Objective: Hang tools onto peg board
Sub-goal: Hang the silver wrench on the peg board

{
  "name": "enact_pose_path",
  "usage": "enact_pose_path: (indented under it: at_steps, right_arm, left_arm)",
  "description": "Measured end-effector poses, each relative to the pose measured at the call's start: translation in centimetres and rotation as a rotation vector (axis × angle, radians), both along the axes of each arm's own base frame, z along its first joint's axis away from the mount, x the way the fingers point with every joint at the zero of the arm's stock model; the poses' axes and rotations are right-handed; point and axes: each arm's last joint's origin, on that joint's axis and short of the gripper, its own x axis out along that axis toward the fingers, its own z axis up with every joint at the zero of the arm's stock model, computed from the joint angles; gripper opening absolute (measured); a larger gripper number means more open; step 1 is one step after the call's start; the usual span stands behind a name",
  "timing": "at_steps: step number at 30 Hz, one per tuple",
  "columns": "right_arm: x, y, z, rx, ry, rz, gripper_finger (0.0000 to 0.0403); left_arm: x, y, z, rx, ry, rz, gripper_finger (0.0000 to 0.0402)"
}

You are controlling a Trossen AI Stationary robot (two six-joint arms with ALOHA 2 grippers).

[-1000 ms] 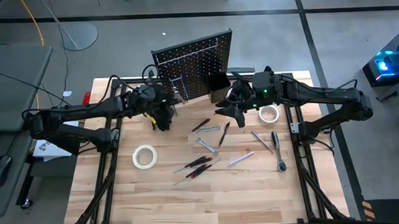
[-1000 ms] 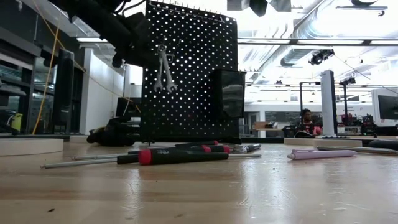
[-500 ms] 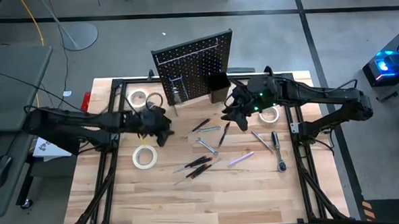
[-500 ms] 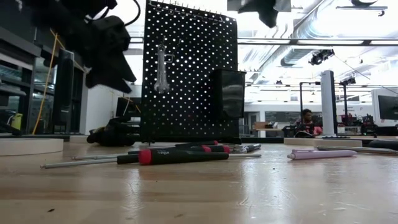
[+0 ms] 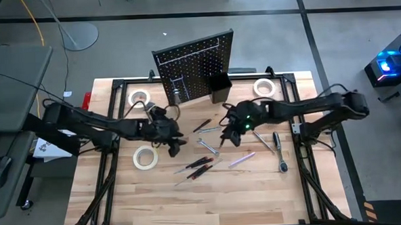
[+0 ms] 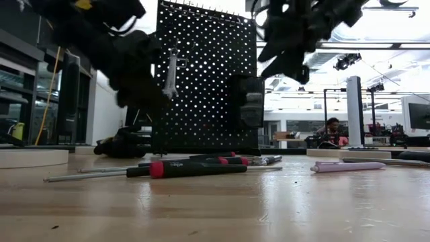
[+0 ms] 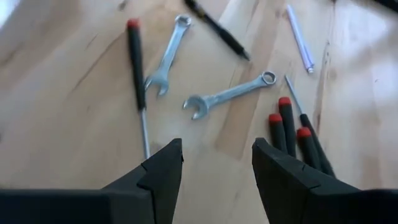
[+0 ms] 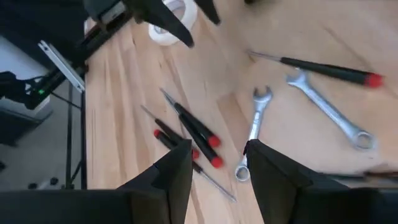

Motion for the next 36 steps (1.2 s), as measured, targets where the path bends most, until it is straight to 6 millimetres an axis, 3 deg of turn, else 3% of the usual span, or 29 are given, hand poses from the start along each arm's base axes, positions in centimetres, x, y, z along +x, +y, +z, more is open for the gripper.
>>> enact_pose_path:
  at_steps: [4, 8, 12, 15, 17, 30, 36]
  right_arm:
    - [1.5, 1.0, -1.7, -0.024, 0.060, 0.063, 0.0145]
    - [2.2, 2.1, -2.0, -0.037, 0.066, 0.109, 0.0144]
    - [1.8, 3.2, -2.0, -0.041, 0.098, 0.113, 0.0118]
    - [1.6, 4.1, -2.9, -0.039, 0.142, 0.125, 0.0052]
    - [1.4, 4.5, -3.9, -0.040, 0.181, 0.099, 0.0014]
    - [4.6, 5.8, -10.4, -0.010, 0.213, -0.085, 0.0000]
    - [4.4, 5.5, -10.3, -0.052, 0.228, -0.148, 0.0000]
  left_arm:
    - [2.3, -0.1, -0.4, 0.110, 0.000, -0.093, 0.0176]
    - [4.5, -0.2, -1.5, 0.242, 0.046, -0.211, 0.0151]
    - [6.3, -0.1, -2.6, 0.248, 0.065, -0.238, 0.0077]
    - [7.1, -0.1, -3.7, 0.213, 0.099, -0.255, 0.0015]
    - [7.4, -0.1, -4.2, 0.185, 0.108, -0.228, 0.0012]
    - [7.1, -0.2, -4.1, 0.180, 0.128, -0.221, 0.0001]
    - [7.0, -0.1, -3.7, 0.180, 0.125, -0.221, 0.0001]
